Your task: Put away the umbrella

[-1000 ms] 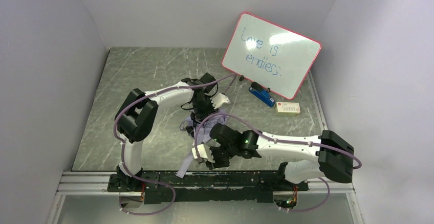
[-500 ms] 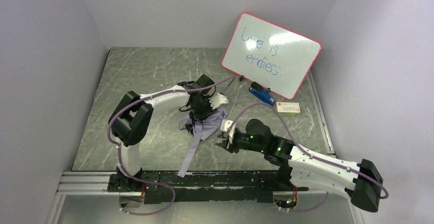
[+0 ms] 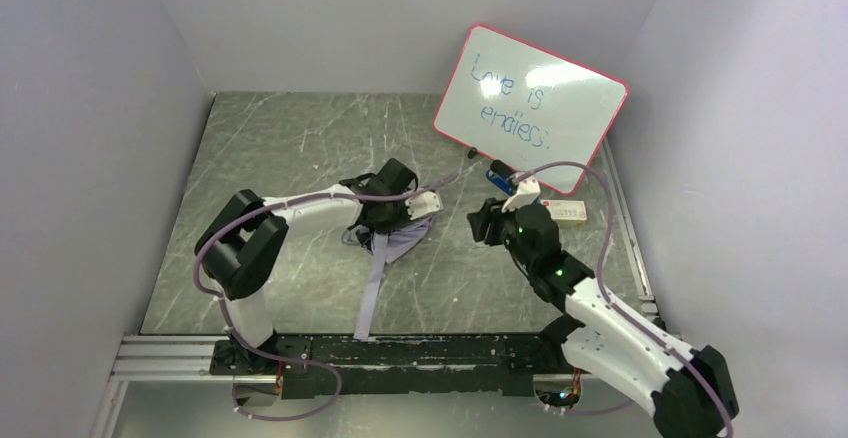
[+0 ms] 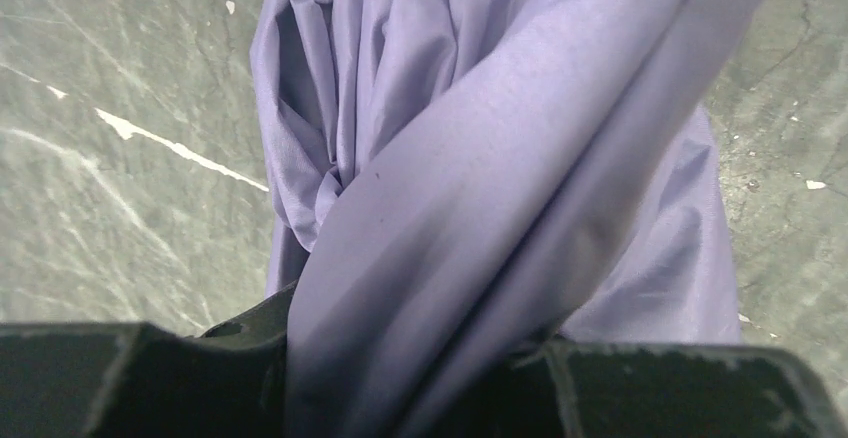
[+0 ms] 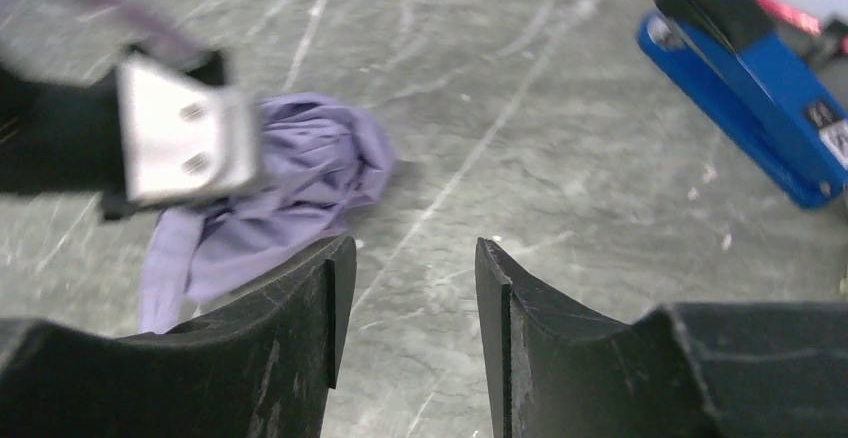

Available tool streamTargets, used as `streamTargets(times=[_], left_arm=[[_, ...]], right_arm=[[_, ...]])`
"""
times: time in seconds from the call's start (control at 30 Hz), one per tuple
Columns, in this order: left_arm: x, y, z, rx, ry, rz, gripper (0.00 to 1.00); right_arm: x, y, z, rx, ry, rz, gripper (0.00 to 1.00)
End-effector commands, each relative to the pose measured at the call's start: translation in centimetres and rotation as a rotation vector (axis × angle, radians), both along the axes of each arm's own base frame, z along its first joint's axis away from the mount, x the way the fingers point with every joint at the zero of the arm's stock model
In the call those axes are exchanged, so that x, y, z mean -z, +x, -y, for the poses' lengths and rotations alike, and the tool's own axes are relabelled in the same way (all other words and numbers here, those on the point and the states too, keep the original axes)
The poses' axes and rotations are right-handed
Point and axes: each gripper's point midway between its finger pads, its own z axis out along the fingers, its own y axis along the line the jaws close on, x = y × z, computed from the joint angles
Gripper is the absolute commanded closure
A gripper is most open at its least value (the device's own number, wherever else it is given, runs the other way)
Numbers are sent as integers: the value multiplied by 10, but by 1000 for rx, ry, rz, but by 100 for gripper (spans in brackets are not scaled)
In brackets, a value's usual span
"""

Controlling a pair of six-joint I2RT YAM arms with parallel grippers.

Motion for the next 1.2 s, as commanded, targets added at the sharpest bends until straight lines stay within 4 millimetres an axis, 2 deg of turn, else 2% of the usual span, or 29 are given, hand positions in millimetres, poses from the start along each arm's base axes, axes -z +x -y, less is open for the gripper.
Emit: streamTargets(times=[0.0,0.1,0.2,0.27,0.4,0.5,0.7,0.9,0.97,1.17], left_arm=[[16,0,-27,17,176,118,95],[17,-4,-25,35,184,150,95],[17,-7,-24,49,185,181,95],[17,-10,-23,65,191,209,95],[16,-18,-20,105,220,295,95],[11,-23,-14,141,222,384,95],[8,-33,-12,208,285,540,95],[8,-41,-12,261,325,654,95],[6,-43,-12,277,330,692,95],[9,-49,-15,313,352,760,95]], right_arm=[[27,12,3,39,166,-211,48],[29,24,-4,37,186,-260,47],[27,31,-10,-23,110,-241,44],[26,38,-5,-27,51,-203,42],[18,65,6,3,-1,-160,41],[15,81,7,-51,-55,-117,36],[11,98,-22,-306,-170,-46,24],[11,92,-55,-608,-217,20,18],[14,85,-62,-709,-240,63,13],[25,60,-73,-947,-284,81,13]])
